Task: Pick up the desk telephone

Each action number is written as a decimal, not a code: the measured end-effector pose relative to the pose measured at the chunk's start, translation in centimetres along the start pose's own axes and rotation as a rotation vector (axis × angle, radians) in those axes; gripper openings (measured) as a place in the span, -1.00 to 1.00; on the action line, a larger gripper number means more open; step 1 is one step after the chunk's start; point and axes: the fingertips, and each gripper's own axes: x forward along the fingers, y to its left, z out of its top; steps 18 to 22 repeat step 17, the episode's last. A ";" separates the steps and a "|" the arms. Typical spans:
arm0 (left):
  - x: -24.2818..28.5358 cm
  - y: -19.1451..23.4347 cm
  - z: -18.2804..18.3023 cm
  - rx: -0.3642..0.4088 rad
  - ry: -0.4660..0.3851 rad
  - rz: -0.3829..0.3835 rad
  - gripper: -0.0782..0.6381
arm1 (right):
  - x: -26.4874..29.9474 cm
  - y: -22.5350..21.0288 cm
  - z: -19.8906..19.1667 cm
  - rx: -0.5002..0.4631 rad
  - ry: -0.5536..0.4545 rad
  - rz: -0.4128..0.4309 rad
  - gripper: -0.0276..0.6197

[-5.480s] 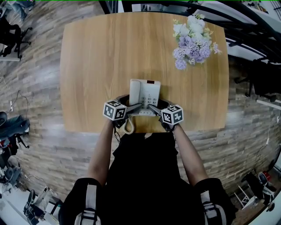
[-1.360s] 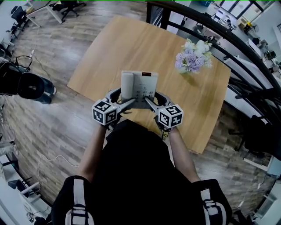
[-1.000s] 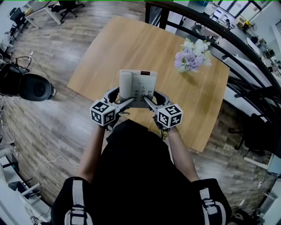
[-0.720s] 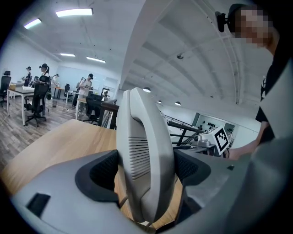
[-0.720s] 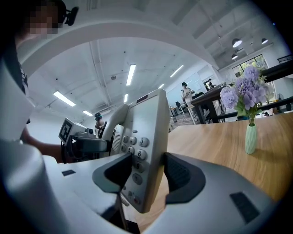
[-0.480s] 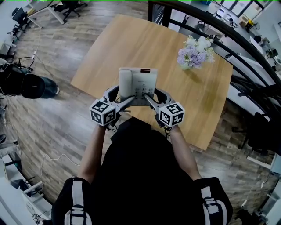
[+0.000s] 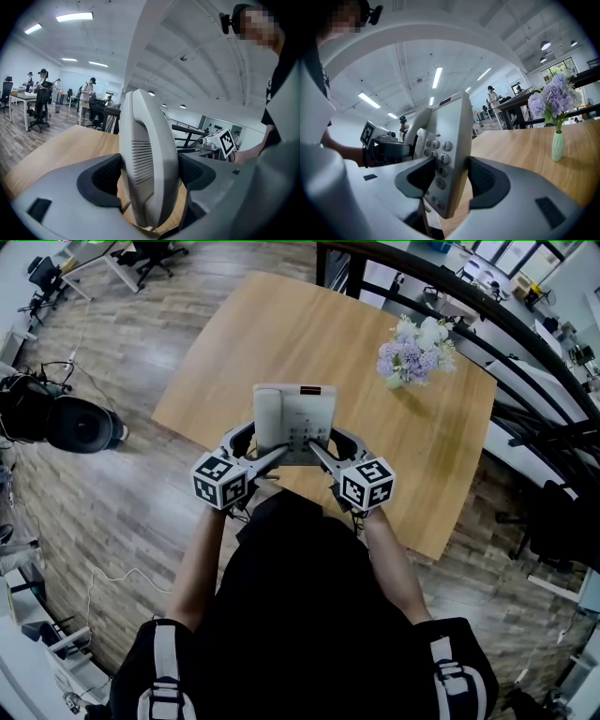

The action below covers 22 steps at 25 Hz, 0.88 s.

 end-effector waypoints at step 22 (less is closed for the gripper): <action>-0.5 -0.5 -0.4 0.010 0.011 -0.003 0.28 | -0.4 0.5 -0.5 0.006 -0.009 -0.008 -0.18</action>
